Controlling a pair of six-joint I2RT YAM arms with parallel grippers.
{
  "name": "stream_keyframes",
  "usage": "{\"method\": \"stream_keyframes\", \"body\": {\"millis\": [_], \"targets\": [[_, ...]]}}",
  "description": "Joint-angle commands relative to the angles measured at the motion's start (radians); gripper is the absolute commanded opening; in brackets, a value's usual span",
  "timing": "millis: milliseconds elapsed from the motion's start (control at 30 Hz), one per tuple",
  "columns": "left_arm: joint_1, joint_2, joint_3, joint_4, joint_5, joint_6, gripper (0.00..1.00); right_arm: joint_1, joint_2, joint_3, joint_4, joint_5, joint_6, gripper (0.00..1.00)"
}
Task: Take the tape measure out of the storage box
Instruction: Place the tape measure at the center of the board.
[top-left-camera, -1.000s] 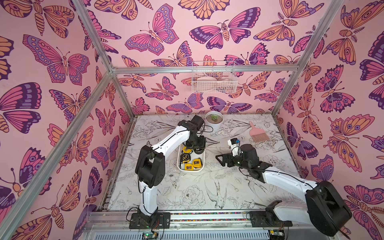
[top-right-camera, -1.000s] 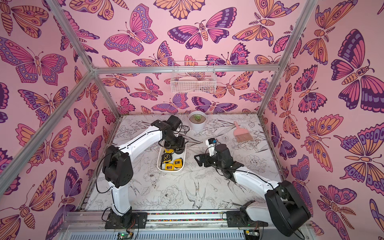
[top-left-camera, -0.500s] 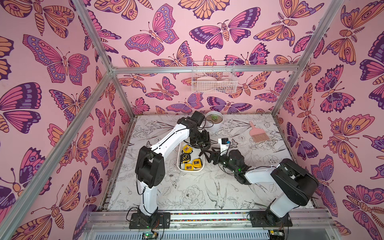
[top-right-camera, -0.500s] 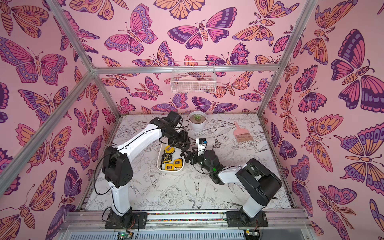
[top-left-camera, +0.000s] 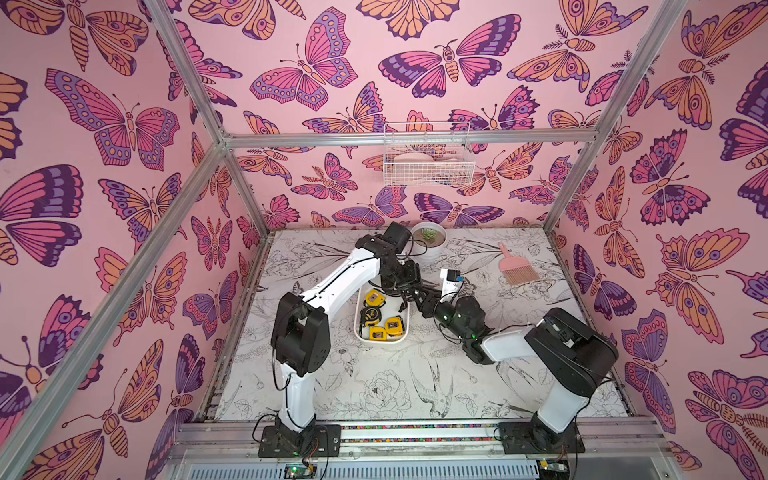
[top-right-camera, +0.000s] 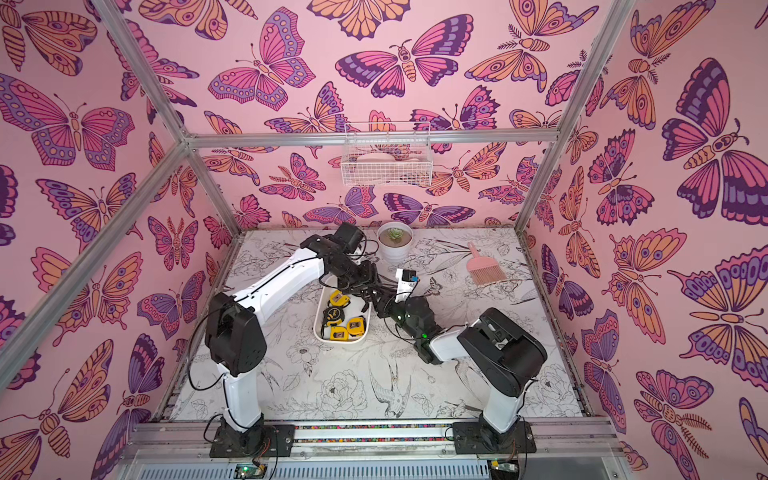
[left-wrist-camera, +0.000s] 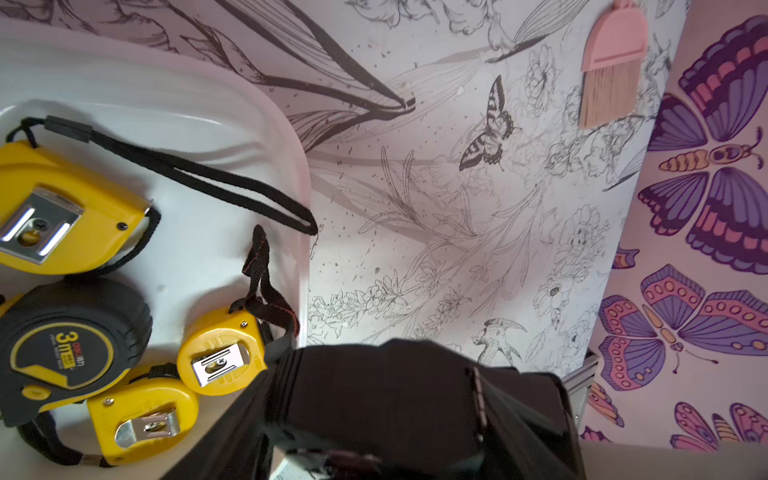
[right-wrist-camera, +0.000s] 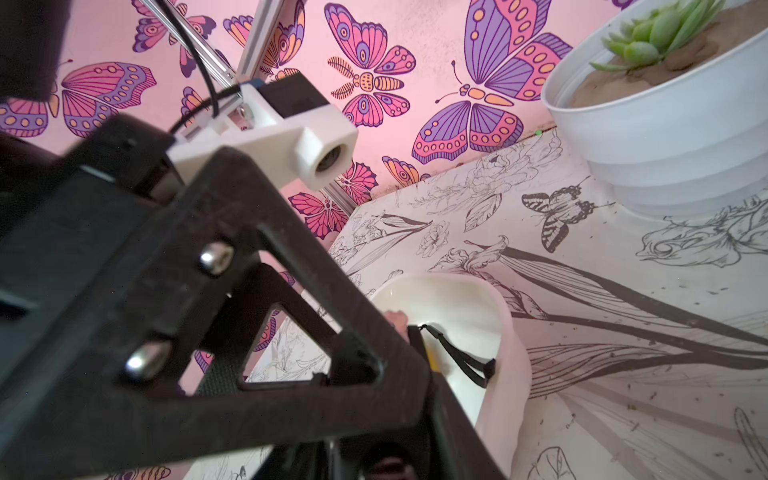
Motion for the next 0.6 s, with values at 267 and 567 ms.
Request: {"method": "stream_keyframes", "body": {"millis": [267,567], "targets": [[-0.027,-0.058,-0.018,0.036,-0.007,0.036,0.91,0.009,0.002,0.027,0.019,-0.061,-0.01,0.11],[0.015,-0.106,0.021,0.043,-0.108,0.089,1.0,-0.077,-0.124,-0.1,0.008,-0.036,0.04,0.08]]}}
